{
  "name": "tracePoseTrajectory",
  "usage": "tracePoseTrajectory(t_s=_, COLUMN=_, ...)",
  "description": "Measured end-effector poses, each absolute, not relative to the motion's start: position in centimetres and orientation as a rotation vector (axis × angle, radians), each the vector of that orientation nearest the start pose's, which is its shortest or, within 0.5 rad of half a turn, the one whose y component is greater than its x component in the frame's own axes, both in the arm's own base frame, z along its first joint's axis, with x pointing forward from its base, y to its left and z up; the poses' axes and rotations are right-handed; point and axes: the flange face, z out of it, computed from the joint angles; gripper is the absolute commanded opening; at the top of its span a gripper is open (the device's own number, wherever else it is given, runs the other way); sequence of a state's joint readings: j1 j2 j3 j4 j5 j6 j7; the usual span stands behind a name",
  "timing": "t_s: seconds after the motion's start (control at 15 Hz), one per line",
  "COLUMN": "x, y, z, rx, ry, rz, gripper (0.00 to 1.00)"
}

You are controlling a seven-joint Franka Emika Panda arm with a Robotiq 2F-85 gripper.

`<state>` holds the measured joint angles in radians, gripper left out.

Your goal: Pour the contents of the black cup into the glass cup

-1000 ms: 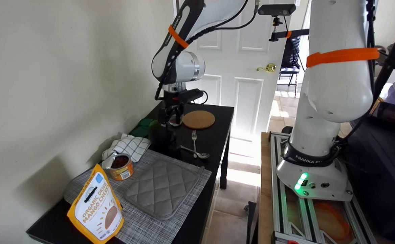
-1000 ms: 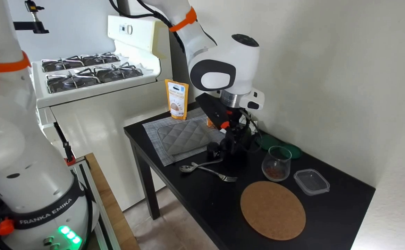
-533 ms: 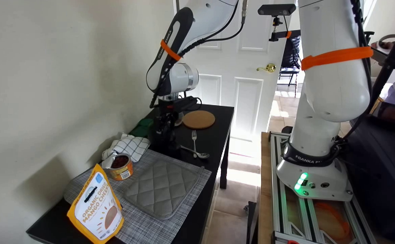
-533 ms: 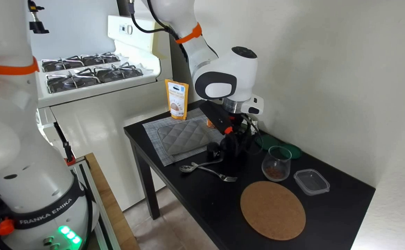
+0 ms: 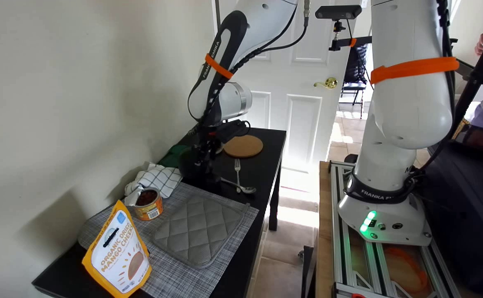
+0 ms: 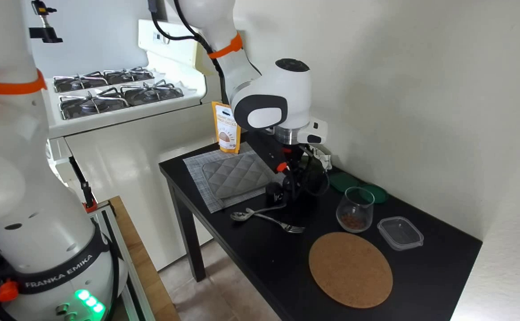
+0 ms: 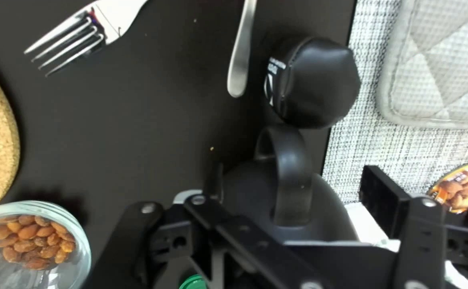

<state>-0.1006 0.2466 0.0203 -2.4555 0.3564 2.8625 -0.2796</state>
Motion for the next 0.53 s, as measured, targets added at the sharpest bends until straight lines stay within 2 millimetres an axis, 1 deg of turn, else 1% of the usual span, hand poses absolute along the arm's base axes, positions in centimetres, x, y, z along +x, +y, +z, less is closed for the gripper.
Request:
tracePoseTrajectory(t_s=0.13, x=48.1, y=-5.5, z=21.6, rx=-3.03, ry=0.227, rz=-0.304, gripper=0.72)
tracePoseTrajectory(t_s=0.2, x=47.7, y=-5.3, z=21.8, rx=-3.034, ry=0.232, rz=-0.327, gripper=0.64)
tracePoseTrajectory(t_s=0.33, x=47.0, y=-5.2, z=22.3, rx=-3.043, ry=0.239, rz=-0.39, gripper=0.66)
tracePoseTrajectory(t_s=0.4, x=46.8, y=-5.2, z=22.6, rx=-3.046, ry=0.243, rz=-0.421, gripper=0.64)
tracePoseTrajectory(t_s=0.53, x=46.8, y=-5.4, z=23.1, rx=-3.049, ry=0.249, rz=-0.474, gripper=0.68)
